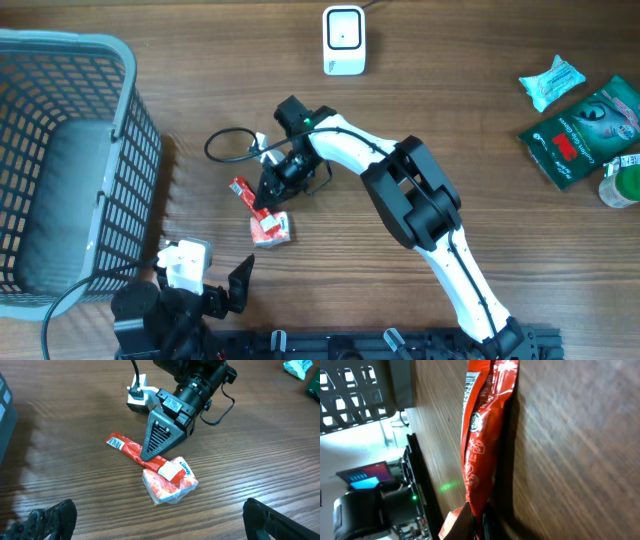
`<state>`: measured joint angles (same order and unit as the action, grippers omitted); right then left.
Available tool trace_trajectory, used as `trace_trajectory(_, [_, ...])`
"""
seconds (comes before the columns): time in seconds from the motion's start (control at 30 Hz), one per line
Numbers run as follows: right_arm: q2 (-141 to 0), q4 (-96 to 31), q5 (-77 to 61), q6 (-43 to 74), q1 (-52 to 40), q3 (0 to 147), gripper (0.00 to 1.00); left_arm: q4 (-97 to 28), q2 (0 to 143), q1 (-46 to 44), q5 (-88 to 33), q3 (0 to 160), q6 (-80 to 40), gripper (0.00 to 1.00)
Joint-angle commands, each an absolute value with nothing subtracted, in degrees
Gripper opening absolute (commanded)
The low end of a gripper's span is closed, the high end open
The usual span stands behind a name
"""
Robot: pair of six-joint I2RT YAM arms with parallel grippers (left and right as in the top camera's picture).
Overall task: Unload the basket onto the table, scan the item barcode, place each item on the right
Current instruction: 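Close the right gripper on the red bar and lift it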
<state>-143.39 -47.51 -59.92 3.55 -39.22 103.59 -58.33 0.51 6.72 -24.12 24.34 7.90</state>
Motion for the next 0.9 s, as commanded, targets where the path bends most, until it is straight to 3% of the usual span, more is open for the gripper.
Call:
trace_trajectory(0.0, [-145.05, -49.21, -60.14, 3.03, -38.81, 103.31, 0.04, -58.13, 0.38, 6.87, -25.02, 24.21, 8.62, 1.0])
trace_trajectory(0.07, [-144.4, -52.66, -60.18, 2.66, -37.58, 104.57, 0.04, -58.15, 0.36, 6.87, -25.02, 24.21, 8.6, 1.0])
trace_trajectory(0.27, [-132.38, -64.58, -72.88, -14.04, -32.12, 104.99, 0.04, -58.15, 0.38, 6.87, -25.02, 24.21, 8.62, 1.0])
trace_trajectory(0.6, [-112.51, -77.23, -67.31, -24.88, -32.18, 104.99, 0.05, -58.15, 0.38, 6.87, -25.02, 24.21, 8.62, 1.0])
trace_trajectory(0.77, [-110.85, -89.8, -65.63, -42.13, -32.16, 104.51, 0.05, -58.15, 0.38, 6.87, -25.02, 24.21, 8.62, 1.0])
trace_trajectory(0.87, [-110.85, -90.35, -65.63, -43.57, -31.44, 102.52, 0.05, -58.15, 0.36, 6.87, -25.02, 24.21, 8.62, 1.0])
